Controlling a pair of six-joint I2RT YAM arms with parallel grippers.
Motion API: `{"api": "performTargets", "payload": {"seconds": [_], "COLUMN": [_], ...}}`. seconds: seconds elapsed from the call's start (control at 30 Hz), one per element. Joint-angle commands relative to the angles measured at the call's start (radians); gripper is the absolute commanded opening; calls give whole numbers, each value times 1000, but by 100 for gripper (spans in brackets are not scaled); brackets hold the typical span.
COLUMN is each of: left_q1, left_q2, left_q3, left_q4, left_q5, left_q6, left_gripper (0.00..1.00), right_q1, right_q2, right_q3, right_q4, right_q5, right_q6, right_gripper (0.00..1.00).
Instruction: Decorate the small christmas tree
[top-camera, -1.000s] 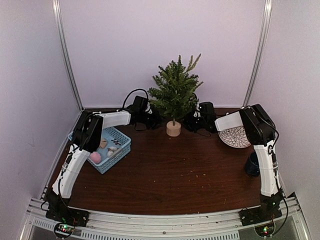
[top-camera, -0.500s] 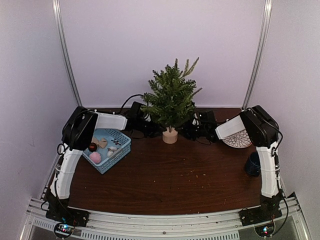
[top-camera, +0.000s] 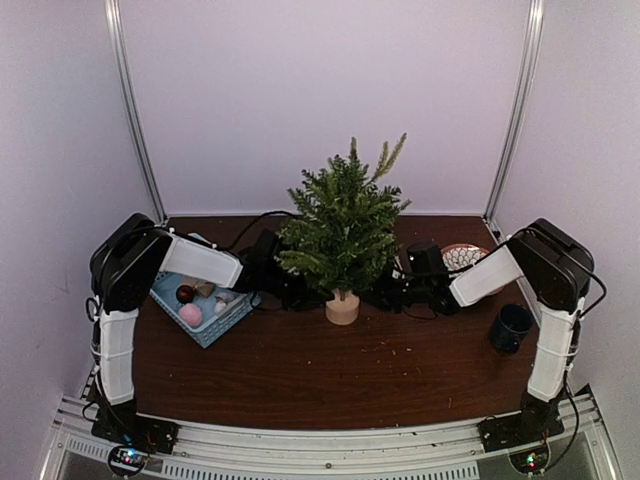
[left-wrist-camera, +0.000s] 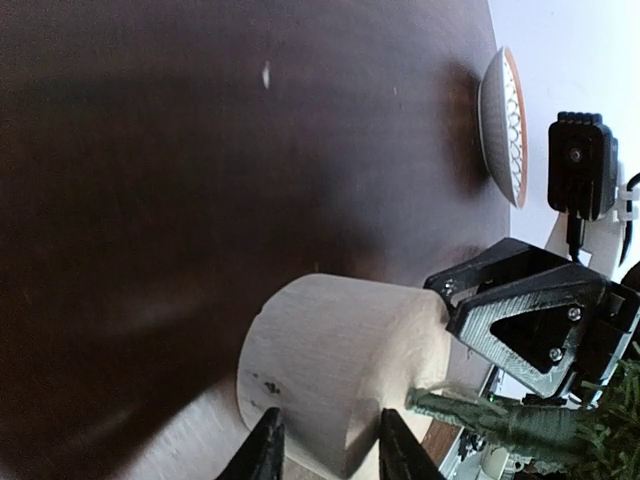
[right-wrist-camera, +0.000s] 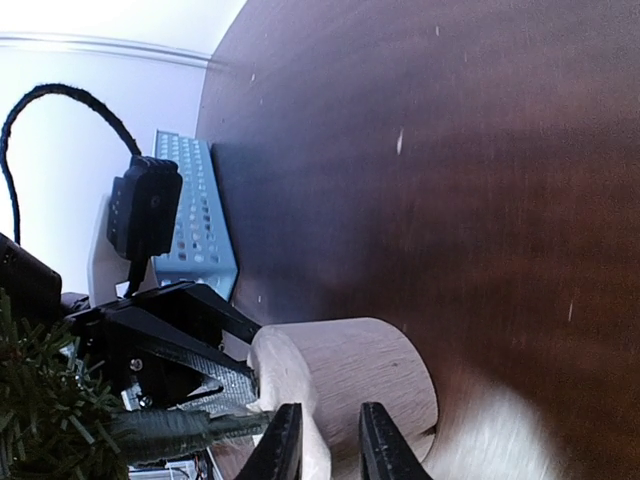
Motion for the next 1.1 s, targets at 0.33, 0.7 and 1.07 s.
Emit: {"api": "performTargets", "payload": {"seconds": [0.33,0.7,1.07], "left_q1": [-41,2,261], "left_q2": [-165,-373,-732], "left_q3": [-168,-271,-285], "left_q4": [31,6,-412], "left_q5": [-131,-283,-411], "left_q6": [-36,-41,69], "left_gripper": [49,64,73], "right_q1": [44,-49,-240], "right_q2": [-185,-336,-614], "right_q3": [-162,-247,-236], "right_q4": [32,11,-270], "right_q5": [94,197,221], "right_q6": [-21,-17,-165], "right_gripper": [32,35,45]}}
